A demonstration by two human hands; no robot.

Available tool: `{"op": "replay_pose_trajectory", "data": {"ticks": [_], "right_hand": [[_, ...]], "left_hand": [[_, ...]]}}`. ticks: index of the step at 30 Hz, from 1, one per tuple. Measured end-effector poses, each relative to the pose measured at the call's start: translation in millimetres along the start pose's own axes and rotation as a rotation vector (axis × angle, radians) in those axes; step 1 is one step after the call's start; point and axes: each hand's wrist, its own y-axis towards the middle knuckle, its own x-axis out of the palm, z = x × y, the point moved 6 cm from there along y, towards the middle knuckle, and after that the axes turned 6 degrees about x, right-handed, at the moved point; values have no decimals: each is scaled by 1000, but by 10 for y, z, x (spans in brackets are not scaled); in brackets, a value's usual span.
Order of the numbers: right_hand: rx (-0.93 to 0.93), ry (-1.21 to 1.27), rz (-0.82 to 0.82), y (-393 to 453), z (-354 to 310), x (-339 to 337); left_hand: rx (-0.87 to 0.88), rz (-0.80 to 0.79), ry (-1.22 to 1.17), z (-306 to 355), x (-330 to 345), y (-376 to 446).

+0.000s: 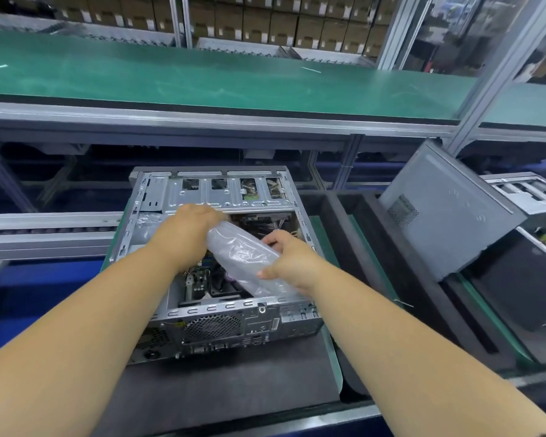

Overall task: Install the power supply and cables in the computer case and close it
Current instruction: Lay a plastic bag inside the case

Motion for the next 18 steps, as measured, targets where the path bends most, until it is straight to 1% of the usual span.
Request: {"op": "replay_pose_trajectory", "data": {"ticks": [2, 4, 5, 7, 9, 11, 13, 15, 17, 18], "right_hand": [[1, -293, -11, 48, -22, 8], [24, -644, -15, 53, -18, 94], [47, -751, -29, 54, -8, 139], [113, -845, -107, 52, 1, 174], [169, -832, -205, 47, -37, 134], [187, -659, -251, 58, -127, 94], [97, -513, -175, 87, -285, 95], [-78, -504, -30, 142, -468, 117], [-225, -473, 71, 187, -606, 174], [-249, -432, 90, 220, -632, 207]], "left_hand": [[72, -144, 21, 68, 76, -33], [116, -344, 60, 131, 207, -117], [99, -422, 67, 132, 253, -159], [52, -500, 32, 107, 287, -214], [39, -540, 18, 122, 301, -256], [40, -559, 63, 174, 318, -272], [44, -563, 127, 228, 345, -268], [41, -562, 139, 261, 347, -253], [31, -517, 67, 266, 290, -256], [25, -456, 25, 248, 232, -264]]}}
